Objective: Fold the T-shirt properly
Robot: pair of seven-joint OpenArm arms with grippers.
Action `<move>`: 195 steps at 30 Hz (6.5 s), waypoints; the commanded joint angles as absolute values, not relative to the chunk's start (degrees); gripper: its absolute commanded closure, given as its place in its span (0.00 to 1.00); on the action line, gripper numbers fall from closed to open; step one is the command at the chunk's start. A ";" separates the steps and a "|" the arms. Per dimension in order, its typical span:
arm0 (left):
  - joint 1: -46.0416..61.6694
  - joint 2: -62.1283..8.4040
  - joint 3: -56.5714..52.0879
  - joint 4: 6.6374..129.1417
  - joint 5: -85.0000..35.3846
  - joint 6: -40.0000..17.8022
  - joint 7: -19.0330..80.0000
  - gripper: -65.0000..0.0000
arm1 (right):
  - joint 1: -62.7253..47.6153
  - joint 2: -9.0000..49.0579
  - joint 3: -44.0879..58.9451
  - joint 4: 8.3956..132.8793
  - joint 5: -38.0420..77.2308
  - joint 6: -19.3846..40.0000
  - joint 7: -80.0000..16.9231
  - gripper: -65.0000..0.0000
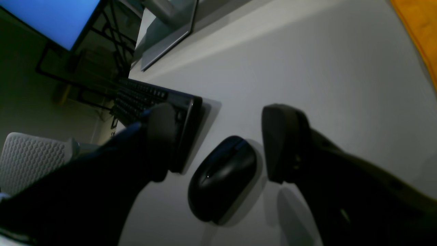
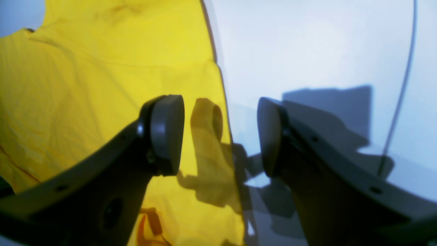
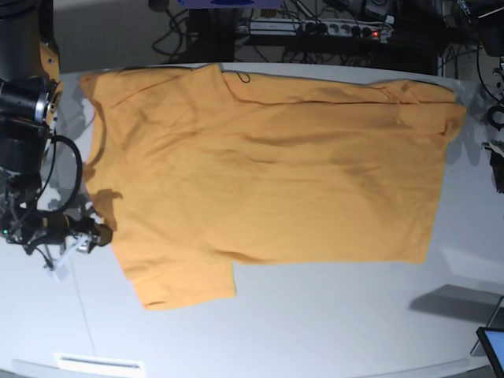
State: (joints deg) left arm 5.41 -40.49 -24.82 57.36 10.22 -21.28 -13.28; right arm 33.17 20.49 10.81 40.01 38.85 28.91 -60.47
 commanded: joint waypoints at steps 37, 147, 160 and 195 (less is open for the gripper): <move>4.97 -40.31 -25.36 59.47 9.36 -20.62 -14.55 0.39 | 33.36 16.57 10.77 40.84 39.78 29.23 -62.64 0.95; -34.68 -27.56 -4.79 19.21 -6.02 -40.00 7.16 0.16 | 28.88 16.66 10.77 45.41 39.78 29.14 -64.66 0.99; -34.15 -26.24 -4.79 19.30 -6.11 -40.00 8.84 0.34 | 28.09 16.66 10.77 45.32 39.78 29.14 -63.43 0.99; -30.20 -33.98 -4.79 31.34 -22.20 -40.00 8.92 1.00 | 28.70 16.31 4.00 47.60 39.96 29.14 -62.46 0.99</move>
State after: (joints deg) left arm -28.86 -32.69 -4.45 30.52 -21.28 -40.53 10.33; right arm 27.75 15.94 3.92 47.18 41.52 29.52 -61.54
